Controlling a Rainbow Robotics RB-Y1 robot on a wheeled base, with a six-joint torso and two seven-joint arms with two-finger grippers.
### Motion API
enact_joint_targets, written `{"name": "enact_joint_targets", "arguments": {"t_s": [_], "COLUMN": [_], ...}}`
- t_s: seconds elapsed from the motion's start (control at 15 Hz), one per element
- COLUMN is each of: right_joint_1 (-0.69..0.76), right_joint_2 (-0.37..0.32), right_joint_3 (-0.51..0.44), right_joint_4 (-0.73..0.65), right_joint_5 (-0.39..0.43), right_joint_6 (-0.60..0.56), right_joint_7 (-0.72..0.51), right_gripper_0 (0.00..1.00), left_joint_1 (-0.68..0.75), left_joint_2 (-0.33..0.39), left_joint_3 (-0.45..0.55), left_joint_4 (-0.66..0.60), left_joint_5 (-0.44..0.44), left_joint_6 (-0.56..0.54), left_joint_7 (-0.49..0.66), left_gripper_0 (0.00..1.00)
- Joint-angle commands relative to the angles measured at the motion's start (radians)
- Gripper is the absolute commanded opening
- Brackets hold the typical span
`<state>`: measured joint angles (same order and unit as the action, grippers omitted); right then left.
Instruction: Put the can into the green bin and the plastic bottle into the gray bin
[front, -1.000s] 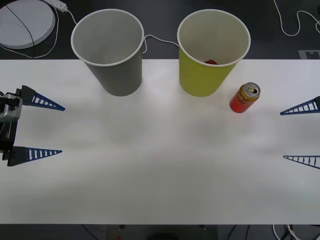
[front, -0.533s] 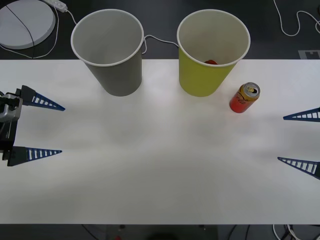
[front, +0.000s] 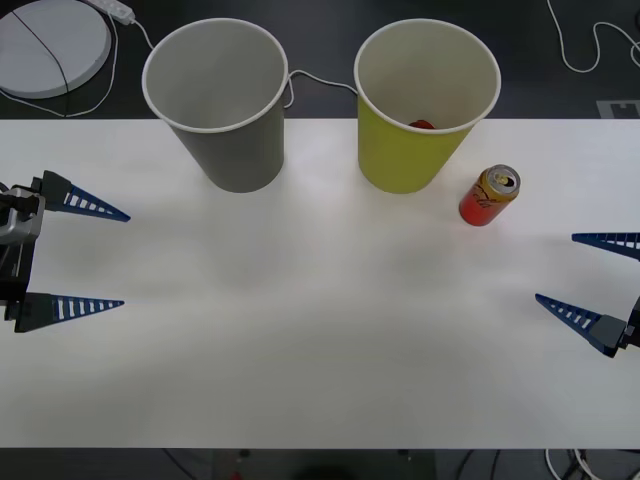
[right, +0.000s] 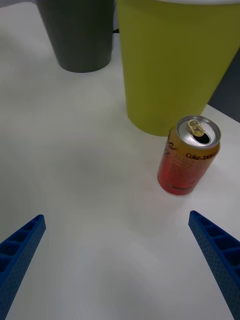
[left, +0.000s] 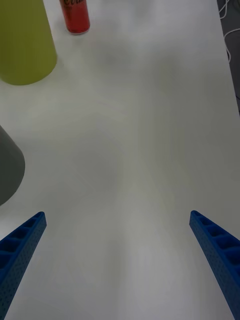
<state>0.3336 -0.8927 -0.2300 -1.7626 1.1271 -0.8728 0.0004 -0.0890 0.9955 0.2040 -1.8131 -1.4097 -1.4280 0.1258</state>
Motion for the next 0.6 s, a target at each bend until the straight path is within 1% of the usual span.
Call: {"name": "enact_joint_targets", "arguments": {"t_s": [0.07,0.4,0.6], "right_joint_1": [0.022,0.016,-0.002], "right_joint_2": [-0.003,-0.003,-0.002], "right_joint_3": [0.080,0.212,0.262], "right_joint_4": [0.000,0.000,0.000], "right_joint_5": [-0.079,-0.219,-0.242], "right_joint_6": [0.163,0.406,0.520], "right_joint_7": [-0.010,-0.013,-0.013], "right_gripper_0": [1.00,1.00,1.00], "left_joint_1": [0.000,0.000,0.000], "left_joint_2": [0.000,0.000,0.000], "left_joint_3": [0.000,0.000,0.000], "left_joint_4": [0.000,0.000,0.000], "left_joint_5": [0.000,0.000,0.000], "left_joint_6": [0.000,0.000,0.000], "left_joint_7": [0.000,0.000,0.000], "left_gripper_0": [1.00,1.00,1.00]}}
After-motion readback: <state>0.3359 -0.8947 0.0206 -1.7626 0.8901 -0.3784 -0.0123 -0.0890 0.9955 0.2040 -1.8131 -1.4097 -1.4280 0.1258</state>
